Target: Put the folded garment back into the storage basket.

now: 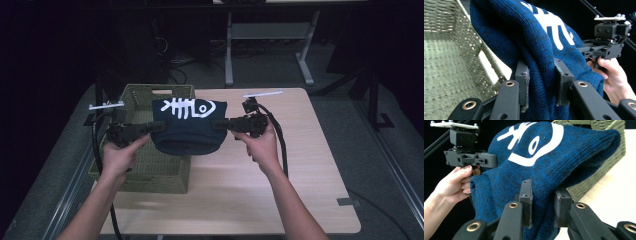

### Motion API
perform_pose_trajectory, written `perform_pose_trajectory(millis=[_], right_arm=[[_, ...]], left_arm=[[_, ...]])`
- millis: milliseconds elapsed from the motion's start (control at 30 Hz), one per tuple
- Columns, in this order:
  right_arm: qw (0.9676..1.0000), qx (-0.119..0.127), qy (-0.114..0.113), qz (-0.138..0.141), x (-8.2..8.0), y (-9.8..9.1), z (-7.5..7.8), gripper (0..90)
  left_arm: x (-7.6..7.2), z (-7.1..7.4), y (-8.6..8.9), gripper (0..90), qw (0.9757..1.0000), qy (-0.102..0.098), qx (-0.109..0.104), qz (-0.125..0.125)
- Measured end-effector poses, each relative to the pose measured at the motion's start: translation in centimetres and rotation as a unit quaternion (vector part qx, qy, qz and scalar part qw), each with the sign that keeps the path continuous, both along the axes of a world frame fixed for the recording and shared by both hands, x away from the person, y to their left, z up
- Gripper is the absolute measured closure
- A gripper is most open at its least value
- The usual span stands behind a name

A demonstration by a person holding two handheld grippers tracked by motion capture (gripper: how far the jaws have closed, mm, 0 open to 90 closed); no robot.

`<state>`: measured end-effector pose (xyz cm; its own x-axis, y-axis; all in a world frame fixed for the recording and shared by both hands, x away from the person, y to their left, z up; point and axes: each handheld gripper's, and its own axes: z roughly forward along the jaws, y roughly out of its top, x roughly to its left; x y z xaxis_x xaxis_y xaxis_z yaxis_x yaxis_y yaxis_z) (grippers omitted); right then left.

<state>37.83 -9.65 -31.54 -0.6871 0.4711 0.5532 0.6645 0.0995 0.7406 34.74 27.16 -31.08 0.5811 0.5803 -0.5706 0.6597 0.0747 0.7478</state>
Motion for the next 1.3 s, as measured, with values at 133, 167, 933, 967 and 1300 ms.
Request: perform_pose_trajectory(millis=[133,167,933,967,1300], right_arm=[[1.0000,0.002,0.005,0.005,0.3,0.9,0.1,73.0],[1.0000,0.003,0.005,0.006,0.3,1.1,0.2,73.0],[0.9998,0.011,0.000,0.018,1.3,4.9,0.6,73.0],[0.9998,0.009,-0.001,0.019,1.4,5.0,0.5,73.0],[0.9997,0.006,0.001,0.024,1.8,6.7,0.3,73.0]], left_arm=[[0.0,0.1,0.6,69.7,1.0000,0.000,-0.001,0.006],[-0.1,0.1,0.8,69.7,1.0000,0.001,0.000,0.008],[0.0,0.1,4.5,69.0,0.9992,0.015,-0.001,0.038],[0.0,0.1,4.6,69.0,0.9992,0.015,0.000,0.038],[0.2,0.0,6.3,68.8,0.9986,0.019,0.005,0.050]])
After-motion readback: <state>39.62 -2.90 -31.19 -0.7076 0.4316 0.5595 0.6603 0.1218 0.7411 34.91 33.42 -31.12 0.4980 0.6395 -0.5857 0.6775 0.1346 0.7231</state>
